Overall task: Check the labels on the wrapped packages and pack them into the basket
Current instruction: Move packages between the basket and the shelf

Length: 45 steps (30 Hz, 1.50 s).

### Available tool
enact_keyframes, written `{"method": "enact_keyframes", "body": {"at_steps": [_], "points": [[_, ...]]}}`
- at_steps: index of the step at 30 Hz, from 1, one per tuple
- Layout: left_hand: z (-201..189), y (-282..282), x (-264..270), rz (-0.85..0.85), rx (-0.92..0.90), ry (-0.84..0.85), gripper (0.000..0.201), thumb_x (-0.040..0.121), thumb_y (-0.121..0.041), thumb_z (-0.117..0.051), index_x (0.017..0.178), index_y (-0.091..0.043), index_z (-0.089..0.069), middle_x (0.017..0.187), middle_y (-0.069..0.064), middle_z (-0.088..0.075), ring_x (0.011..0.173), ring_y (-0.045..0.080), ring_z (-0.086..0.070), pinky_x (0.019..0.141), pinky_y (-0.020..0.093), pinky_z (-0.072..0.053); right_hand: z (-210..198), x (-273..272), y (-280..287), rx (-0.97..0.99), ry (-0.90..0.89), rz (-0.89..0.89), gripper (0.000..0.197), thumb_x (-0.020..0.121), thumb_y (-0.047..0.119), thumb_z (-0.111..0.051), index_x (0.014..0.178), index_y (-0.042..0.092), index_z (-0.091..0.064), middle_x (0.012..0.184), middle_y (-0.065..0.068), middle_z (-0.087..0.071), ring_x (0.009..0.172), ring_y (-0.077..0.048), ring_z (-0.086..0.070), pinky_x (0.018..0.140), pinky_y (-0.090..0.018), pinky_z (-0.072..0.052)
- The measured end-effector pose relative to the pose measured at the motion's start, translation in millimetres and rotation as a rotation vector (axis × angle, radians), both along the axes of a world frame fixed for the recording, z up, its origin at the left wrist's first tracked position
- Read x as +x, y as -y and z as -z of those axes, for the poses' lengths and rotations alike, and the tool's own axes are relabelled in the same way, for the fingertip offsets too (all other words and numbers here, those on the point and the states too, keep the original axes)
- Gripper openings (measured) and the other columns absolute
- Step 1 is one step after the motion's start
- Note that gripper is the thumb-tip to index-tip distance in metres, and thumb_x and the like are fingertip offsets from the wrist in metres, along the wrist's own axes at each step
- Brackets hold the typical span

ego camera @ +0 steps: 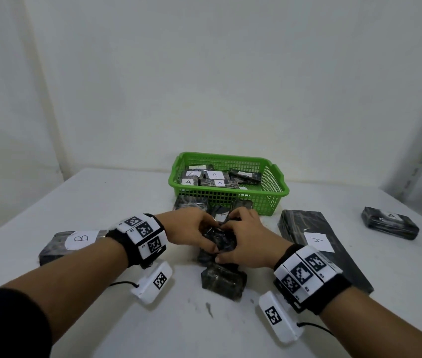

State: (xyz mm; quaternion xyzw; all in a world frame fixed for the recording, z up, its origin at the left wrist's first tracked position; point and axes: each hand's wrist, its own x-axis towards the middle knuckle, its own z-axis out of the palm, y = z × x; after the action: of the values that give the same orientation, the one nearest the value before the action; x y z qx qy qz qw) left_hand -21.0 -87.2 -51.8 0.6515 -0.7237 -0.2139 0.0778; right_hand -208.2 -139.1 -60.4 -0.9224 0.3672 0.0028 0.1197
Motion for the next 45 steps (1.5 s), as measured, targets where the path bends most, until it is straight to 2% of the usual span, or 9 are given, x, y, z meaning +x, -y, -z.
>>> {"method": "enact_keyframes", "body": {"at_steps": [5, 8, 13, 15, 19, 22, 28, 37, 45], "points": [[6, 1, 15, -0.116, -0.139, -0.338, 0.053, 0.076, -0.041, -0.081, 0.125, -0.026, -0.068, 0.108, -0.005, -0.075, 0.099, 0.012, -0.071, 0.094, 0.032, -0.057, -10, -3, 5, 0.052, 0.229, 0.026, 0.068, 0.083, 0.05, -0.081, 0.141, 0.021, -0.058, 0.123, 0.0, -0.055, 0.121, -0.019, -0.049, 0.099, -0.029, -0.047], [5, -1, 19, -0.191, -0.22, -0.666, 0.044, 0.079, -0.035, -0.077, 0.119, -0.02, -0.07, 0.109, 0.004, -0.075, 0.098, 0.017, -0.073, 0.082, 0.024, -0.059, -17, -7, 8, 0.172, 0.471, 0.082, 0.069, 0.08, 0.051, -0.085, 0.137, 0.023, -0.058, 0.121, 0.008, -0.066, 0.111, -0.012, -0.065, 0.091, -0.022, -0.051], [14, -4, 15, -0.154, -0.177, -1.125, 0.041, 0.09, -0.027, -0.065, 0.127, -0.01, -0.066, 0.124, 0.012, -0.071, 0.116, 0.03, -0.068, 0.1, 0.042, -0.053, -7, 2, 22, 0.334, 0.793, 0.173, 0.084, 0.059, 0.067, -0.087, 0.127, 0.022, -0.066, 0.116, 0.008, -0.073, 0.106, -0.011, -0.071, 0.098, -0.036, -0.058], [18, -3, 17, -0.167, -0.217, -1.145, 0.041, 0.089, -0.024, -0.069, 0.127, -0.011, -0.066, 0.125, 0.01, -0.071, 0.118, 0.028, -0.067, 0.104, 0.044, -0.051, -2, 7, 27, 0.402, 0.879, 0.197, 0.087, 0.055, 0.068, -0.085, 0.126, 0.021, -0.068, 0.115, 0.006, -0.075, 0.104, -0.011, -0.073, 0.098, -0.037, -0.059], [23, 2, 19, -0.224, -0.26, -1.181, 0.043, 0.085, -0.026, -0.076, 0.122, -0.006, -0.069, 0.12, 0.012, -0.073, 0.115, 0.028, -0.068, 0.103, 0.042, -0.052, 2, 15, 32, 0.63, 0.934, 0.159, 0.05, 0.082, 0.036, -0.084, 0.126, 0.018, -0.07, 0.116, 0.001, -0.078, 0.108, -0.017, -0.074, 0.1, -0.036, -0.058], [25, 9, 20, -0.269, -0.266, -1.259, 0.044, 0.086, -0.032, -0.075, 0.119, -0.003, -0.07, 0.121, 0.015, -0.072, 0.118, 0.03, -0.066, 0.099, 0.039, -0.053, 4, 20, 38, 0.827, 1.03, 0.128, 0.049, 0.076, 0.033, -0.081, 0.12, 0.014, -0.073, 0.119, -0.006, -0.078, 0.116, -0.025, -0.073, 0.103, -0.042, -0.057], [20, 19, 27, -0.278, -0.228, -1.3, 0.045, 0.09, -0.028, -0.068, 0.125, 0.0, -0.065, 0.124, 0.019, -0.07, 0.12, 0.035, -0.064, 0.105, 0.045, -0.051, 2, 31, 53, 0.765, 1.101, 0.164, 0.026, 0.092, 0.015, -0.076, 0.115, 0.003, -0.074, 0.114, -0.014, -0.079, 0.109, -0.026, -0.075, 0.102, -0.044, -0.058], [27, 18, 19, -0.257, -0.155, -1.316, 0.044, 0.089, -0.027, -0.07, 0.125, -0.002, -0.066, 0.123, 0.018, -0.07, 0.115, 0.034, -0.067, 0.1, 0.04, -0.054, 6, 25, 59, 0.742, 1.105, 0.17, 0.063, 0.066, 0.043, -0.091, 0.117, 0.008, -0.076, 0.11, -0.009, -0.08, 0.105, -0.029, -0.077, 0.101, -0.049, -0.058], [28, 17, 15, -0.251, -0.164, -1.352, 0.047, 0.092, -0.032, -0.066, 0.127, -0.002, -0.065, 0.126, 0.015, -0.07, 0.12, 0.029, -0.065, 0.101, 0.036, -0.054, 11, 13, 61, 0.848, 1.15, 0.166, 0.046, 0.081, 0.013, -0.082, 0.121, -0.005, -0.069, 0.122, -0.02, -0.074, 0.11, -0.03, -0.074, 0.092, -0.037, -0.06]]}}
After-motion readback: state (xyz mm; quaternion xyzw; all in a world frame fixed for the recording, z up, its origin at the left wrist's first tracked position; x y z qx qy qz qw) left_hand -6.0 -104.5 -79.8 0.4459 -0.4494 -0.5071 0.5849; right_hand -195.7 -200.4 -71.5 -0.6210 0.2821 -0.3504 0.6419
